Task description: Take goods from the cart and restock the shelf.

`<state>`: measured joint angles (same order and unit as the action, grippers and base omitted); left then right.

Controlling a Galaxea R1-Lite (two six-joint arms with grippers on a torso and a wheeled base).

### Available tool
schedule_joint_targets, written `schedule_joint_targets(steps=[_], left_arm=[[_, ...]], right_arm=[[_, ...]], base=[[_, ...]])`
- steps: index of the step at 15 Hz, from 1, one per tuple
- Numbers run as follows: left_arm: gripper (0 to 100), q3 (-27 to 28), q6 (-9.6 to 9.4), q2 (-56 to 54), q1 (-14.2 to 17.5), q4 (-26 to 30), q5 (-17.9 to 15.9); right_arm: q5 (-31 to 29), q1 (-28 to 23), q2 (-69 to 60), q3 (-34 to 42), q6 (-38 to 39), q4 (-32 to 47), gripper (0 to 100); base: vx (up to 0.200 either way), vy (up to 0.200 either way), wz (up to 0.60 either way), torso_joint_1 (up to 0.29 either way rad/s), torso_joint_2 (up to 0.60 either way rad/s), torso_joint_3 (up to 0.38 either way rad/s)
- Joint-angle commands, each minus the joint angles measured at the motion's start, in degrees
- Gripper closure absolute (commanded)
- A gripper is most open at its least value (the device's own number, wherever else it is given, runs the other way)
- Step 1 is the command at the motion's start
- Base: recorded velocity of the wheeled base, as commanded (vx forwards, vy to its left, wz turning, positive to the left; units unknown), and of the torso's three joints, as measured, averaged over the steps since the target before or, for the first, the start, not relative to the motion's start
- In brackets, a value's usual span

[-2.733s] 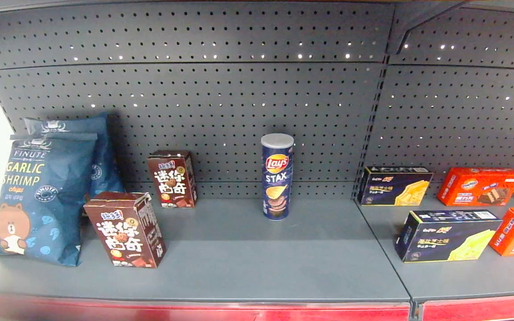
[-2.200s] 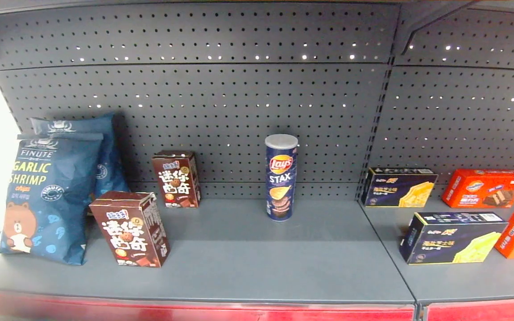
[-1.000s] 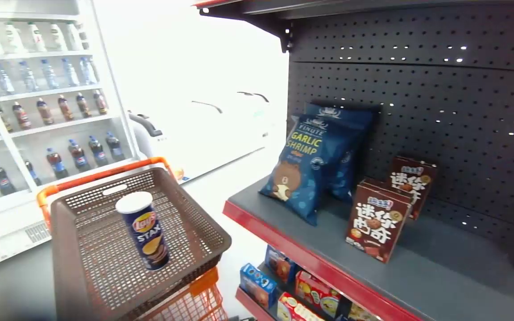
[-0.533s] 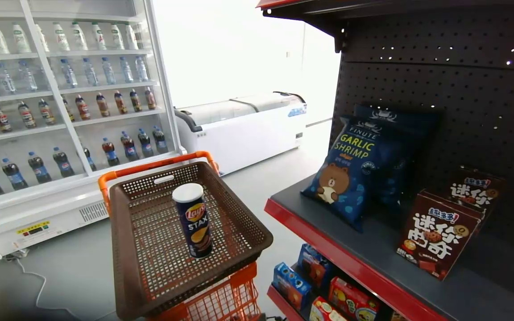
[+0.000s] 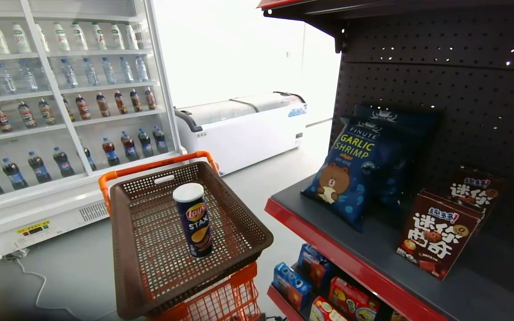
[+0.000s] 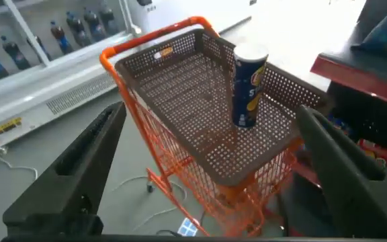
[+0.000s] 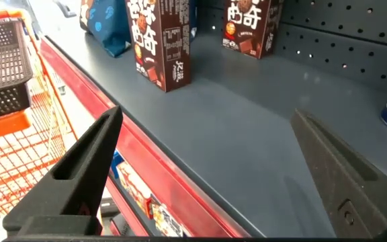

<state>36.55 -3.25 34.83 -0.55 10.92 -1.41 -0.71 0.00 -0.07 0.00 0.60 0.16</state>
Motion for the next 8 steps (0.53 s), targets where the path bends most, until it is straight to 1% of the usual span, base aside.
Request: schedule_joint_targets(steps=[1,2,3,4,5,6,8], left_arm=[[0,2.56,-0.17,20.45,0.02,-4.33,-0.34],[0,2.12,-0.17,24.50,0.28,-7.50,-1.22],[0,1.60,-0.08,26.96,1.08,-9.43,-2.80],[0,-0.25,-0.61,31.00,3.01,-12.77,-7.37],[0,-0.25,-0.61,31.00,3.01,-12.77,-7.37],[0,-2.80,-2.28,38.91,2.83,-20.68,-8.34],[0,-4.91,-2.37,46.73,2.57,-29.91,-9.48]], right_arm=[[0.00,0.00,0.07,0.00,0.02,0.02,0],[0.00,0.00,0.07,0.00,0.02,0.02,0],[0.00,0.00,0.07,0.00,0.02,0.02,0],[0.00,0.00,0.07,0.00,0.02,0.02,0],[0.00,0.00,0.07,0.00,0.02,0.02,0],[0.00,0.00,0.07,0.00,0.02,0.02,0],[0.00,0.00,0.07,0.00,0.02,0.02,0]], base=[[0.000,0.000,0.00,0.000,0.00,0.000],[0.000,0.000,0.00,0.000,0.00,0.000],[0.000,0.000,0.00,0.000,0.00,0.000],[0.000,0.000,0.00,0.000,0.00,0.000],[0.000,0.000,0.00,0.000,0.00,0.000],[0.000,0.000,0.00,0.000,0.00,0.000],[0.000,0.000,0.00,0.000,0.00,0.000]])
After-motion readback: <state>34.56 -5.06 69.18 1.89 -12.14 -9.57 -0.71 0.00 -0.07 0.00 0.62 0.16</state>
